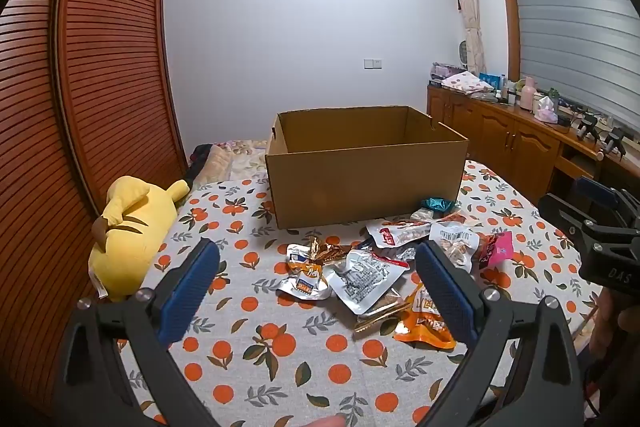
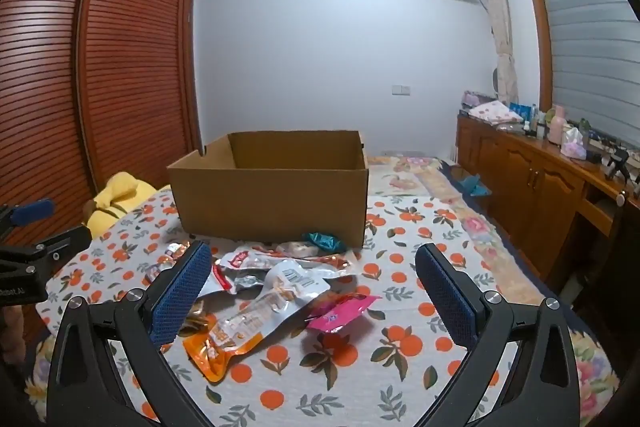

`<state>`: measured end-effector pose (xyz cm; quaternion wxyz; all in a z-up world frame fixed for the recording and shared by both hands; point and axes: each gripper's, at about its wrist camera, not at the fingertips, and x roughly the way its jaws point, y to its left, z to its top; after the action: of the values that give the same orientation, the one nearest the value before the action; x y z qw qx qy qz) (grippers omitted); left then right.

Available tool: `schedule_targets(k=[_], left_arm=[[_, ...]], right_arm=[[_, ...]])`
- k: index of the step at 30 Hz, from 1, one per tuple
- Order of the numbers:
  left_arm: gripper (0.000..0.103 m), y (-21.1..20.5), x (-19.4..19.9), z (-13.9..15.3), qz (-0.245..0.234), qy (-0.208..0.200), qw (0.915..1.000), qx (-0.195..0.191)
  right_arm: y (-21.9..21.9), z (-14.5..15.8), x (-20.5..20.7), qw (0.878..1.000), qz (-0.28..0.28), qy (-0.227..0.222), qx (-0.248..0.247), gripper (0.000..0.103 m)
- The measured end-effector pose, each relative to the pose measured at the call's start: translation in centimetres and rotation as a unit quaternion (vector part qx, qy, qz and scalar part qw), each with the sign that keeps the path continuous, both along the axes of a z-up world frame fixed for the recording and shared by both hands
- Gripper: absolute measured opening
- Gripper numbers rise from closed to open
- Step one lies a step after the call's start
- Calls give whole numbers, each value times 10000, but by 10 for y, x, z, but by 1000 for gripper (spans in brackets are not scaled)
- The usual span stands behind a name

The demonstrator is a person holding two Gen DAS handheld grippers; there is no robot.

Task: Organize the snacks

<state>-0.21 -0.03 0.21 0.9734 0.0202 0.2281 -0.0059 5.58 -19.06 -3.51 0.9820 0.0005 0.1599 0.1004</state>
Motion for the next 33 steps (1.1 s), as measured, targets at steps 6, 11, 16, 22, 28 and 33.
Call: schedule_targets(k=[6,11,16,22,28,33], left_arm=[[99,0,0,-1,1,-3,10000,-1],[99,0,0,-2,-11,-10,10000,-5],[99,0,0,-2,-14,-10,10000,-15],[99,0,-1,-2,-18,-18,10000,-17],[99,2,-1,2,-33,-26,10000,-22],[99,2,-1,2,-28,-29,10000,-25]], right_arm=[[1,0,-1,10000,-4,-4,-14,103],[1,0,0,10000,-5,-3,-19,103],[1,0,0,10000,-1,5,-21,103],[-1,0,-2,10000,-3,11,-3,103],[0,0,-2,10000,2,19,1,103],[0,0,-2,10000,-12,25,-6,103]])
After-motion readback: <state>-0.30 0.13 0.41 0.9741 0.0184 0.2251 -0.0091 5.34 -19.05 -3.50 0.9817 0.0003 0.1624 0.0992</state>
